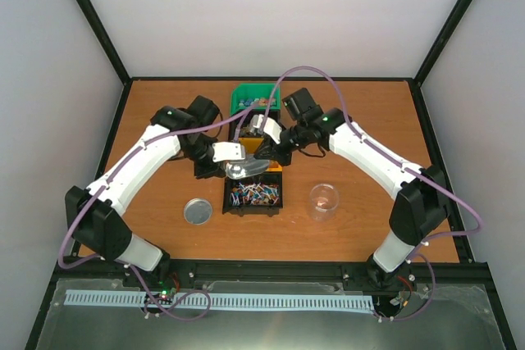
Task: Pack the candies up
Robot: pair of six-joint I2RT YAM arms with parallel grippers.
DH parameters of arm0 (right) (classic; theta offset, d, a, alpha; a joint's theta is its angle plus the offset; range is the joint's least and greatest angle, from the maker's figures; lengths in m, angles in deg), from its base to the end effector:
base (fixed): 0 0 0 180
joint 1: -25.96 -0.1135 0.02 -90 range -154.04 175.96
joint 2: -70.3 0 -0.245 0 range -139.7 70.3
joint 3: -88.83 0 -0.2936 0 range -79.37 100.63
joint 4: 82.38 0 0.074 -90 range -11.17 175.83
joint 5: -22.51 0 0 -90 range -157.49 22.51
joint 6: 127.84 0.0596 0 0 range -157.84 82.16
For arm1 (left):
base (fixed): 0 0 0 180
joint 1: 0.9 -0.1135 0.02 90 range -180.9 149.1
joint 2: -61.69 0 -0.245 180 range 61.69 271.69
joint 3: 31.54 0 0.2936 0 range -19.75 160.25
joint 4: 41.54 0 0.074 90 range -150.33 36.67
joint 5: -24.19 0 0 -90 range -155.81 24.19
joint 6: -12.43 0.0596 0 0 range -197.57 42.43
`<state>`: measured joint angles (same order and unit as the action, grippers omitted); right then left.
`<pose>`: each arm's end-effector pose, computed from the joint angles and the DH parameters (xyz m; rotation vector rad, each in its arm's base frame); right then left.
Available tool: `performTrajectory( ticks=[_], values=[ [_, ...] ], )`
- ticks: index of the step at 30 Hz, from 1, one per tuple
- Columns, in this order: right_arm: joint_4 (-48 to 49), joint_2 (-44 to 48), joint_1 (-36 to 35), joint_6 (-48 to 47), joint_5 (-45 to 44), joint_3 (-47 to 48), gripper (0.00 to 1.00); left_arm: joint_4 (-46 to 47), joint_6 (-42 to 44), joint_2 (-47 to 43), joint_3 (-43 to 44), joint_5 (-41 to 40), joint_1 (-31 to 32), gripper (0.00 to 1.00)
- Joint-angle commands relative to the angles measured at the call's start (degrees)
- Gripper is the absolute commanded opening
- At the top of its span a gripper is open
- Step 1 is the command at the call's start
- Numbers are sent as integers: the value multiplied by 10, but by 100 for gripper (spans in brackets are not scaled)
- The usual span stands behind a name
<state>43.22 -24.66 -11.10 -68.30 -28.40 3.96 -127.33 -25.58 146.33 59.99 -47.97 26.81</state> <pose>0.3006 0.2741 0.2609 -1.5728 1.8549 0.9012 0.2693 -0.1621 0.2644 1.8685 2.1705 -0.3809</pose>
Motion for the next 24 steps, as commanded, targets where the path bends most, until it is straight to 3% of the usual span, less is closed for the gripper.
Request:
performTrajectory(
  ticks=[1, 4, 7, 12, 18, 20, 22, 24],
  values=[
    [-29, -2, 5, -20, 14, 21, 3, -19, -34, 4, 67, 43, 3, 19],
    [-22, 15, 48, 9, 64, 27, 3, -24, -51, -8, 92, 88, -23, 57],
    [3, 44, 86, 29, 108, 24, 3, -20, -62, -30, 110, 138, -64, 75],
    [64, 90, 124, 55, 187, -8, 3, 84, -135, -100, 87, 226, -145, 83],
    [44, 114, 136, 54, 261, -11, 3, 291, -163, -259, -63, 266, -151, 93],
    [54, 125, 136, 67, 280, -19, 3, 277, -137, -268, -62, 301, -151, 89],
    [75, 137, 136, 86, 295, -33, 3, 219, -69, -258, -42, 352, -150, 77],
    [93, 145, 135, 93, 305, -48, 3, 211, -68, -252, -33, 375, -143, 72]
  ],
)
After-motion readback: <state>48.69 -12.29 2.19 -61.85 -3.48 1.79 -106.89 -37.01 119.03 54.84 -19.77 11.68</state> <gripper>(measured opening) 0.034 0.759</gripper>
